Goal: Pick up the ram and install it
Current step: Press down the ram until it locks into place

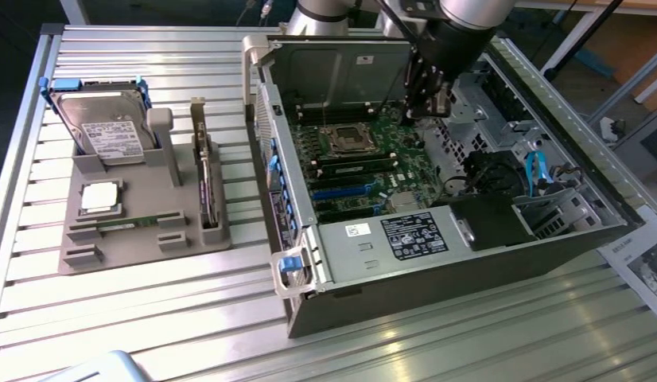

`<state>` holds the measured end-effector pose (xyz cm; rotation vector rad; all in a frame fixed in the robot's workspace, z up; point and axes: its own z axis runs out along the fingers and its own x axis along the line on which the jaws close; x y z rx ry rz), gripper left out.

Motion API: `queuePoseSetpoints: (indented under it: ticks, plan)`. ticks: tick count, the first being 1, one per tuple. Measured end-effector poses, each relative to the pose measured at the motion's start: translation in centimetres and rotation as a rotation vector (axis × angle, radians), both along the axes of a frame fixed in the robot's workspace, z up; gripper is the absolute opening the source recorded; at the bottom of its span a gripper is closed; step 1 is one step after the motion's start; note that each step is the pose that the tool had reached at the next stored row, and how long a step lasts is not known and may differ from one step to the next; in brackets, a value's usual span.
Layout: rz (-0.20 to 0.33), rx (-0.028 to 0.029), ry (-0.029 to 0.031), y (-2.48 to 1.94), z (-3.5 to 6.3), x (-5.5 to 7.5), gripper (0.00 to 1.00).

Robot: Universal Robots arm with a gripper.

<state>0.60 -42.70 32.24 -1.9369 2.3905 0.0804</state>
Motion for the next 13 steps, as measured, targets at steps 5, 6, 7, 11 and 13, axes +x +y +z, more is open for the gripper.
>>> queuePoseSetpoints:
  ticks: [5,6,7,11,13]
  plan:
    - [-0.134,-0.0002,0.0001,0.0,-0.1,0.0,0.1]
    - [-0.161,-0.0001,0.0,0.0,-0.13,0.0,0.1]
    - [-0.191,-0.0001,0.0,0.0,-0.17,0.0,0.1]
    - [-0.3,-0.0001,0.0,0.0,-0.3,0.0,0.1]
    - [-0.337,0.0,0.0001,0.0,-0.34,0.0,0.1]
